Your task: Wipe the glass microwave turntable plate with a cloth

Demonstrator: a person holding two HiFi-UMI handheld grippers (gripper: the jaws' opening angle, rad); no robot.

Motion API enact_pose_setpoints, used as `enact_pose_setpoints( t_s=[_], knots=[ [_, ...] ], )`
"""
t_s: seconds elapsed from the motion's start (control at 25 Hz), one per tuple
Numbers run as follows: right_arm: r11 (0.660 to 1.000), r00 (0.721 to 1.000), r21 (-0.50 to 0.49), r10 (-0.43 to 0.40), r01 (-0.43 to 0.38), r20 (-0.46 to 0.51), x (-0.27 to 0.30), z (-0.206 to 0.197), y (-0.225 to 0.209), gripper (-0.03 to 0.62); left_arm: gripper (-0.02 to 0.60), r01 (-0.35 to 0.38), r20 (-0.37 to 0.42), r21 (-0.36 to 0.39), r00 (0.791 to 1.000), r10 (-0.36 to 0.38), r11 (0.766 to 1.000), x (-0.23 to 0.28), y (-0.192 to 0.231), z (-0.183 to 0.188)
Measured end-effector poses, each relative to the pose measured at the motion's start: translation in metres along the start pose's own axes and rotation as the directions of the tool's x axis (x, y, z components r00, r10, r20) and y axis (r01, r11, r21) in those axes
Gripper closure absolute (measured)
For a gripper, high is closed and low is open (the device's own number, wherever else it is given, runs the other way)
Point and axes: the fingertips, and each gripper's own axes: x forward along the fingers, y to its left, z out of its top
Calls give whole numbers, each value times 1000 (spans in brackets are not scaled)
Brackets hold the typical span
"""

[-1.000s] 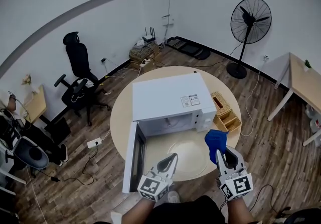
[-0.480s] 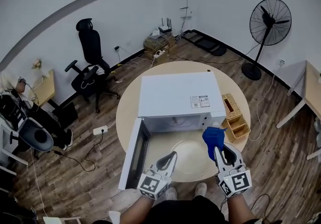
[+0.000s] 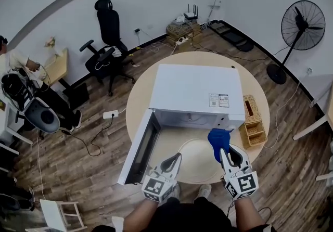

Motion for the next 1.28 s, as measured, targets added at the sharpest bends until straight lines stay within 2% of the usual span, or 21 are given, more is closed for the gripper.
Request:
enact_pose_setpoints(
  t_s=[0.36,0.72,1.04,1.28],
  knots=[
    [991,985,-4,130,-131,-113,30,-43,14,528,575,-73,-46,11,996,74,997,-10,20,-17],
    [975,945,-15,211,-222,-250,66,-101,34,530,575,-143,-71,-10,987,142,990,-24,50,-32],
    [957,892,-24,260,-289,-370,97,-157,50,530,575,-191,-85,-62,979,186,980,-34,63,-49],
    [938,838,-37,288,-343,-464,109,-197,73,530,575,-214,-93,-48,973,209,976,-45,68,-51]
  ],
)
